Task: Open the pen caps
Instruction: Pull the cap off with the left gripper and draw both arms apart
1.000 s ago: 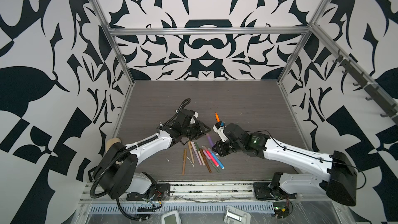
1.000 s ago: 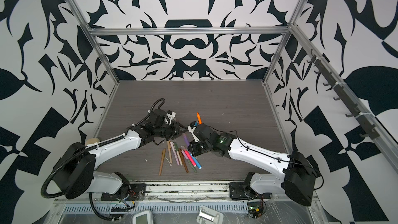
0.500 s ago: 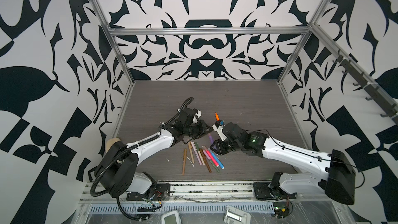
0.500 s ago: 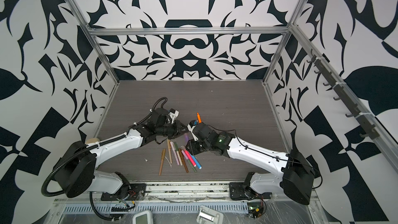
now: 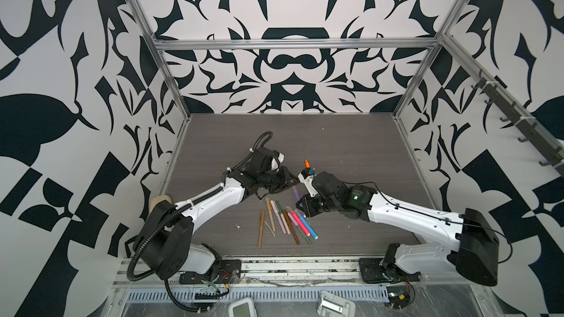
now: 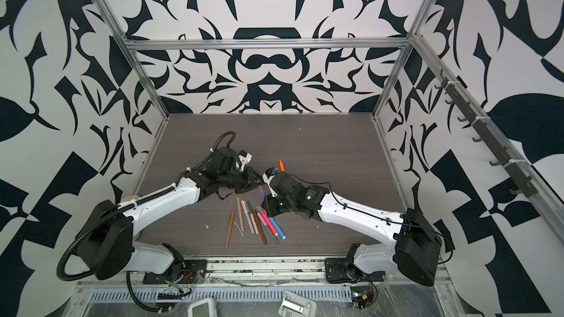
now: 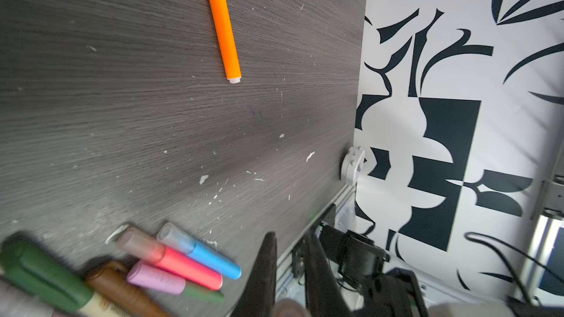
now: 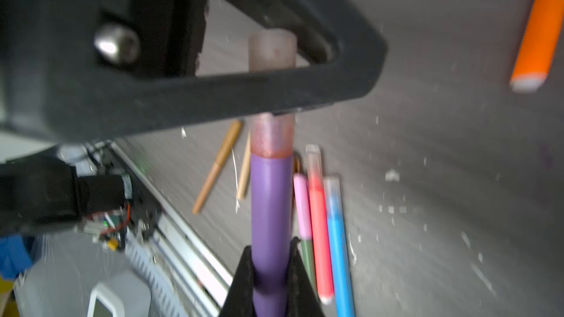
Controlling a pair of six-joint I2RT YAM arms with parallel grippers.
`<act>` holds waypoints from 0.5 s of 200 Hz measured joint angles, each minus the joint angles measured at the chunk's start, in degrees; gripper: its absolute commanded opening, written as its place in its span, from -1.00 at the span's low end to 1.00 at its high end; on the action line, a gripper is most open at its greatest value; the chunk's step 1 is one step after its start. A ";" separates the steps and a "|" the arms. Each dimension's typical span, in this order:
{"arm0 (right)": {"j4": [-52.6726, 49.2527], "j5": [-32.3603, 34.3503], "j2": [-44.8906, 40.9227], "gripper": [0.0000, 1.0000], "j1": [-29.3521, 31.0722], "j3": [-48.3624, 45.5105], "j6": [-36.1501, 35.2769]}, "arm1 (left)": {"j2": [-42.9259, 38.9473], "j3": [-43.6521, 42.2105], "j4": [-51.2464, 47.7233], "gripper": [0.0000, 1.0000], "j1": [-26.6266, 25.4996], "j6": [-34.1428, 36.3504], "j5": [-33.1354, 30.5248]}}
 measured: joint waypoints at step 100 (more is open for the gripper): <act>-10.51 10.91 -18.80 -1.00 3.89 -14.51 6.19 | 15.39 21.75 -21.64 -1.00 13.79 21.07 -14.40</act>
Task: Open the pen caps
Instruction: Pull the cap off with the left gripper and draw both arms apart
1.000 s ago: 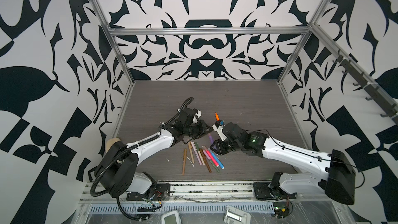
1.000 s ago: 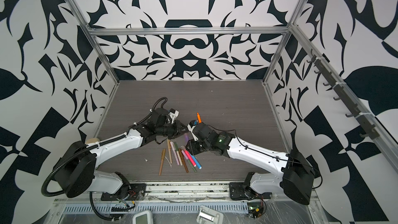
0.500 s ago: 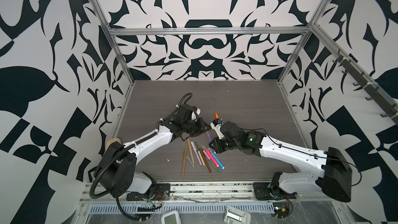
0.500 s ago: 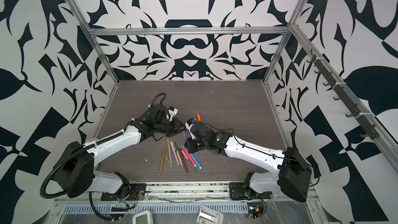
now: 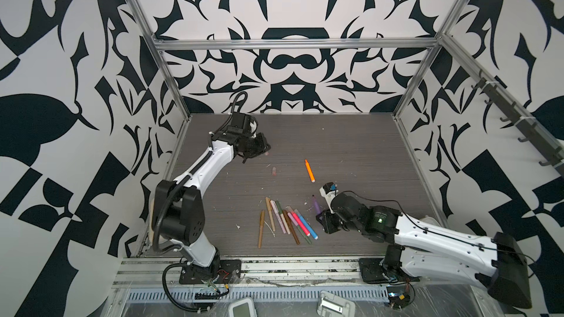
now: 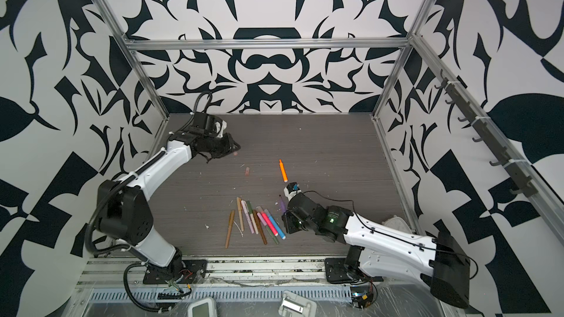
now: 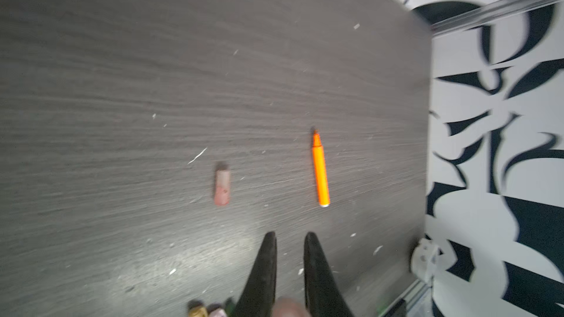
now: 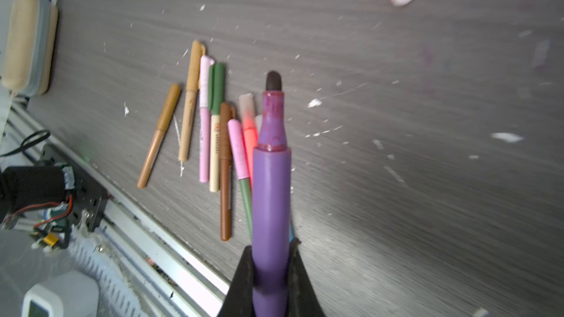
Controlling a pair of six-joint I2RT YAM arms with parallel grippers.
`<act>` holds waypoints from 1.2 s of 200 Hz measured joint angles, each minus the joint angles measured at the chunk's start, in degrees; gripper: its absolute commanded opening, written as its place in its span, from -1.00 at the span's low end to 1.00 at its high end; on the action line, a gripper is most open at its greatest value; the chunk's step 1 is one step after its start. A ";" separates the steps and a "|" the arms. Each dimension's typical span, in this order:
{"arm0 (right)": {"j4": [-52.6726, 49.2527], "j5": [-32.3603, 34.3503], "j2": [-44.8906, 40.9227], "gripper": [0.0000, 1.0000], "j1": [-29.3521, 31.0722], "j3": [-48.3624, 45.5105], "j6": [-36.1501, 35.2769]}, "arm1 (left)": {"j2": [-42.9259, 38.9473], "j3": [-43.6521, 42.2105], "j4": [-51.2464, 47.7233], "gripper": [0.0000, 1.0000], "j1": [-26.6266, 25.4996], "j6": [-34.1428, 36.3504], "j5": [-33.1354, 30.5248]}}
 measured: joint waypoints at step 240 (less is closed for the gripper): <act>-10.88 10.29 -7.72 -1.00 -0.70 -6.40 0.87 | 23.43 12.63 -11.23 -0.61 -3.15 8.87 -9.33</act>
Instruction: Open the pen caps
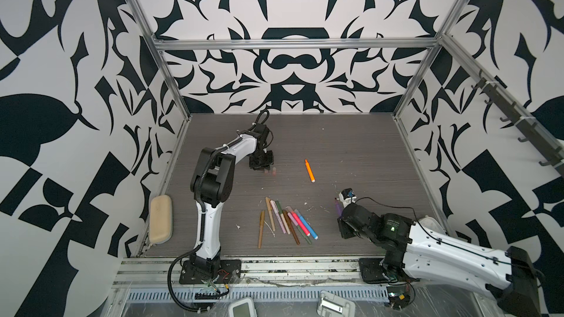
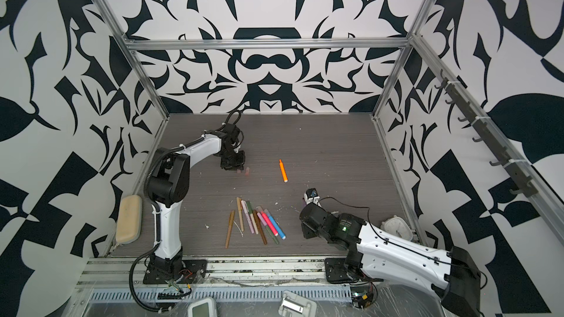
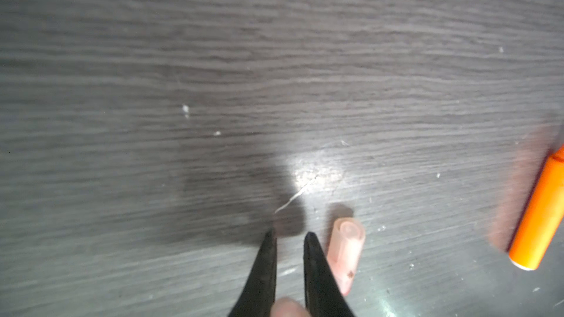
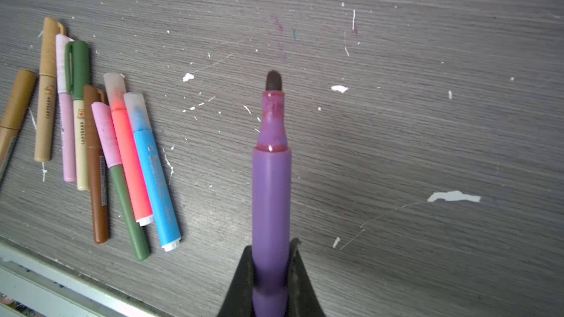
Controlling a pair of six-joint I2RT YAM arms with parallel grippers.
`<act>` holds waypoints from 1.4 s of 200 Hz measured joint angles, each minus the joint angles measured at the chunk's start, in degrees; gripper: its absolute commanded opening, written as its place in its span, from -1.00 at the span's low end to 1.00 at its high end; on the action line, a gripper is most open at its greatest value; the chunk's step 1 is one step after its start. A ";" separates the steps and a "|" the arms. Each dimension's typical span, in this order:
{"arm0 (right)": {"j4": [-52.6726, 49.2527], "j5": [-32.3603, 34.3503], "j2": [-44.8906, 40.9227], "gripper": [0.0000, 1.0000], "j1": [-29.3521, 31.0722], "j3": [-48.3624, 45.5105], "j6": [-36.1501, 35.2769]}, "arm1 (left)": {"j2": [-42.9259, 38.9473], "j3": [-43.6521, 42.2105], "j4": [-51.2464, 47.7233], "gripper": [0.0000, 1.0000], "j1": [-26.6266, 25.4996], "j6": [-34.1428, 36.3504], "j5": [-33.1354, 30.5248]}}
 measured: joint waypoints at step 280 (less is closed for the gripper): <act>-0.20 -0.11 2.43 -1.00 -0.11 1.55 0.00 | -2.71 -2.36 2.25 -0.45 -0.35 -3.72 4.07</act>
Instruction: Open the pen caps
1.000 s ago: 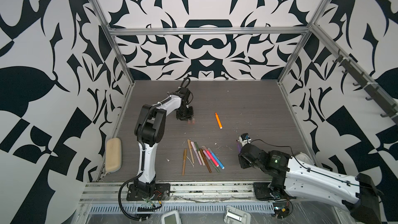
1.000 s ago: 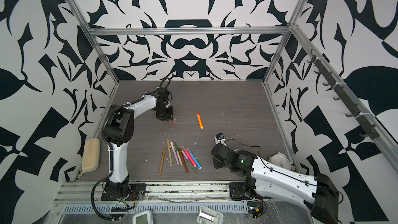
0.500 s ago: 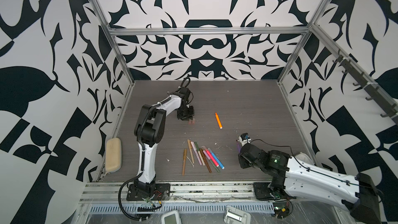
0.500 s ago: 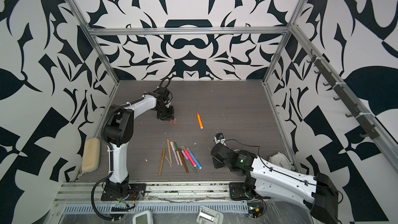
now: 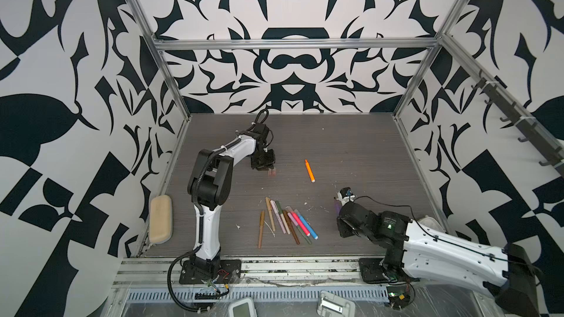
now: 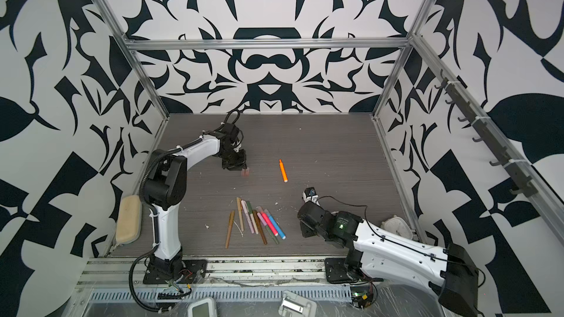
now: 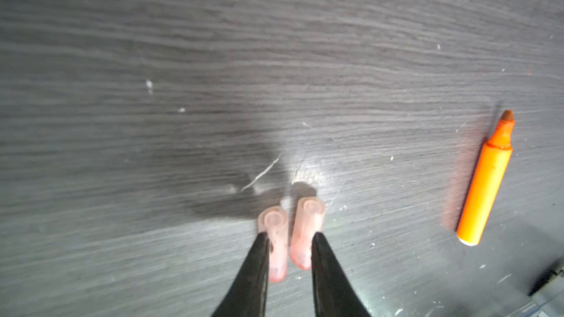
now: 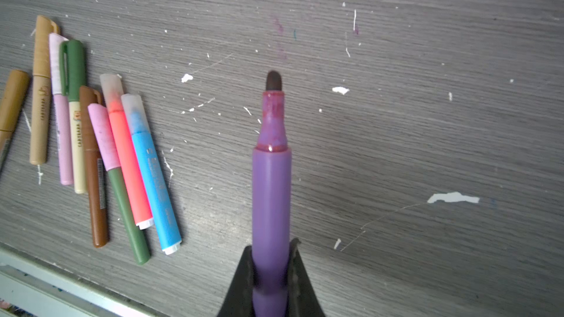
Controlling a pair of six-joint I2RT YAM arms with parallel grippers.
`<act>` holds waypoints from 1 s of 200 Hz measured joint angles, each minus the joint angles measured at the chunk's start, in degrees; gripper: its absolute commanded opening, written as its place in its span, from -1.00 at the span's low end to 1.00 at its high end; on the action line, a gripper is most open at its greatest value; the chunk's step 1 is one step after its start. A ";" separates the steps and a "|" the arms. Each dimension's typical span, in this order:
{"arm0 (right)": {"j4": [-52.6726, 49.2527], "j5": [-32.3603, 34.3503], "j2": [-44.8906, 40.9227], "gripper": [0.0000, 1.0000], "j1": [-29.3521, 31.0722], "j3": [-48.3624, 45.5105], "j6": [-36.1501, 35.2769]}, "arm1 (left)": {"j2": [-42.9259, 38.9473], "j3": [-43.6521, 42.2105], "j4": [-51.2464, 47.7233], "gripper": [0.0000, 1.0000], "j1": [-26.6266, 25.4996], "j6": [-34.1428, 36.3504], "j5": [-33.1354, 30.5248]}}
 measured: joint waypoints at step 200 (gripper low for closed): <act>-0.22 -0.26 -1.75 -1.00 0.00 0.00 0.83 | -0.98 -1.86 1.11 -0.45 -0.37 -1.49 1.20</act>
